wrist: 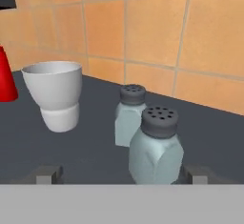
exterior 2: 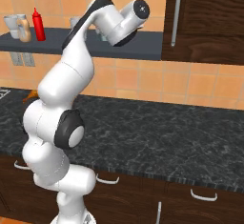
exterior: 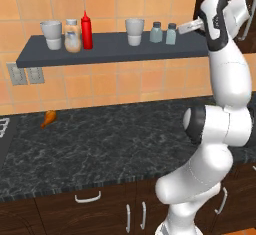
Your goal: Put the shaker and condiment bottle from the counter next to their counterparts in the cabinet.
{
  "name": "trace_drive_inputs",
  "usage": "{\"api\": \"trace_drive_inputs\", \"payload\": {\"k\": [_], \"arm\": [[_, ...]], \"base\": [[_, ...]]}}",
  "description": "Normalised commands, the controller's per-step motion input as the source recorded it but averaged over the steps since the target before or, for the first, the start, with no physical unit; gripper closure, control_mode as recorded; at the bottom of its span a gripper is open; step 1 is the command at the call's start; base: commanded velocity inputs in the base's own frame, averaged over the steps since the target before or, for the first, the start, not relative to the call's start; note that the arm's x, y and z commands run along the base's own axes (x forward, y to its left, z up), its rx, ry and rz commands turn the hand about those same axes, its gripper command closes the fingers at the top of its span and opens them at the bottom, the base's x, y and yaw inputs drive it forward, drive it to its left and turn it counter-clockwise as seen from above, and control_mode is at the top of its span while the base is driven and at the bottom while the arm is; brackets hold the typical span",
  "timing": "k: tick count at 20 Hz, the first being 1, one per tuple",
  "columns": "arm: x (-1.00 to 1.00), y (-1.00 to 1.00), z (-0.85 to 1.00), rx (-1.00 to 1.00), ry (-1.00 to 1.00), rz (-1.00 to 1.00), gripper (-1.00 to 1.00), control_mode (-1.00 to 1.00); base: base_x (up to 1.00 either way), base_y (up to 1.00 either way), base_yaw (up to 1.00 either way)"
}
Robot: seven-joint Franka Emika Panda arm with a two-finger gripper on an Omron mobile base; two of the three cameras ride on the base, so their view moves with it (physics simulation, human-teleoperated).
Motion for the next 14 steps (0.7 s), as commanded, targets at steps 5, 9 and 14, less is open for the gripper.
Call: {"api": "trace_drive_inputs", "payload": {"k": [5, 9, 14], "arm": [[-0.86, 0.05, 0.19, 0.01, -0.02, -0.25, -1.0, -1.0], [-0.92, 0.06, 0.18, 0.02, -0.01, -0.22, -1.0, -1.0], [-0.98, 0.1, 0.13, 0.01, 0.0, -0.2, -1.0, -1.0]], "base": [[0.0, 0.0, 0.0], [0.0, 0.0, 0.0], [0.0, 0.0, 0.0]]}}
